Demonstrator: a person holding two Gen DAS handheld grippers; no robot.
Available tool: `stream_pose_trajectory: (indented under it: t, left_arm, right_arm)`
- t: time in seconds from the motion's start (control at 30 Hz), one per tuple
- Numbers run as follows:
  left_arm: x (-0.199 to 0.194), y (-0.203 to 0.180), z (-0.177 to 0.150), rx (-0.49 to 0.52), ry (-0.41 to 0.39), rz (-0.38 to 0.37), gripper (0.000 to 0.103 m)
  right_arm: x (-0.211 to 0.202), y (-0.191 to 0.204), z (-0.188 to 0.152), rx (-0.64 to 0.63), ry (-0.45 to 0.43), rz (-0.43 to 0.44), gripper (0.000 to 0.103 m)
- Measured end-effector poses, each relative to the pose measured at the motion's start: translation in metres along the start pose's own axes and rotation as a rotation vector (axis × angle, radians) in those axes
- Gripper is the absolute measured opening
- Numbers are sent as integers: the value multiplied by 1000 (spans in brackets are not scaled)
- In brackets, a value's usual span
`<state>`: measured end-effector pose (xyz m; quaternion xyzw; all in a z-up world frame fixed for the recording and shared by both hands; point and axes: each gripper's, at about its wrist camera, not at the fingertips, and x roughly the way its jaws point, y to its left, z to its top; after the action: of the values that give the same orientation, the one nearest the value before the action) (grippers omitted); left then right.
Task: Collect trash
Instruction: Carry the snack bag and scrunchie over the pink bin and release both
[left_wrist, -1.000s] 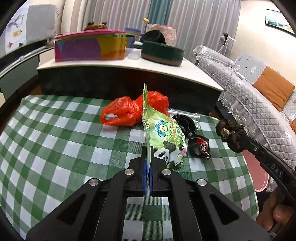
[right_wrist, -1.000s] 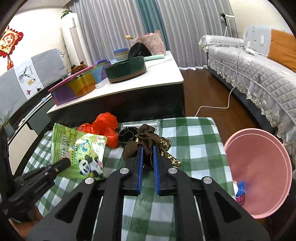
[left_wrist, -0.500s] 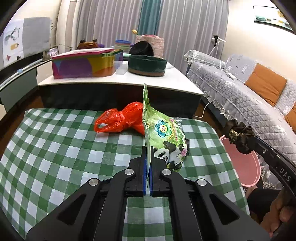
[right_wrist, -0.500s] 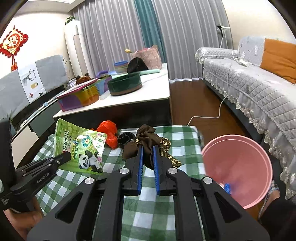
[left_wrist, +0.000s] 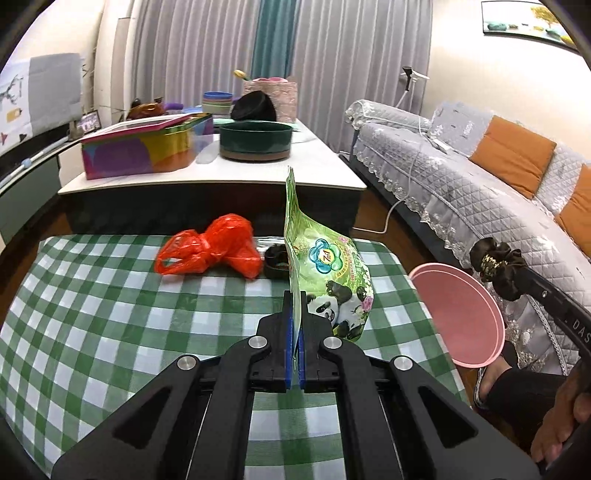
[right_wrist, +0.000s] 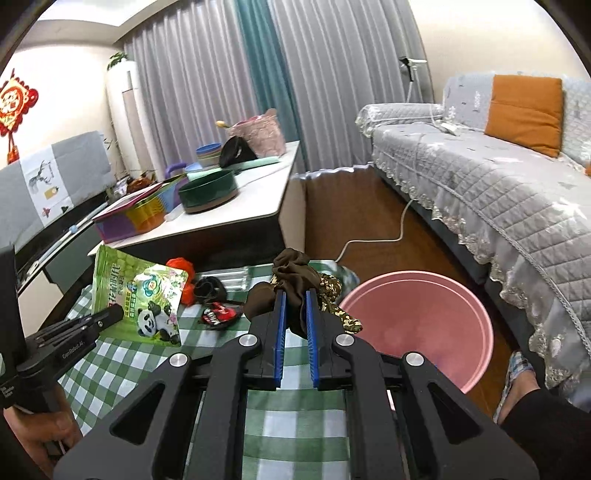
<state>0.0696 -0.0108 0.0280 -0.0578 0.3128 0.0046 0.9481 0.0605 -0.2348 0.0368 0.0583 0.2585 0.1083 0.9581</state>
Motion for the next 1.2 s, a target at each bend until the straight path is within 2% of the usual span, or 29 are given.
stream_pose_trajectory:
  t: [0.47,1.2]
  left_arm:
    - [6,-33,3,37,5,-15,2]
    - [26,-96,13,127,18,-122,2]
  right_arm:
    - [-8,-45,3,49,-16,-69,11]
    - [4,-100,6,113,-22,-189,11]
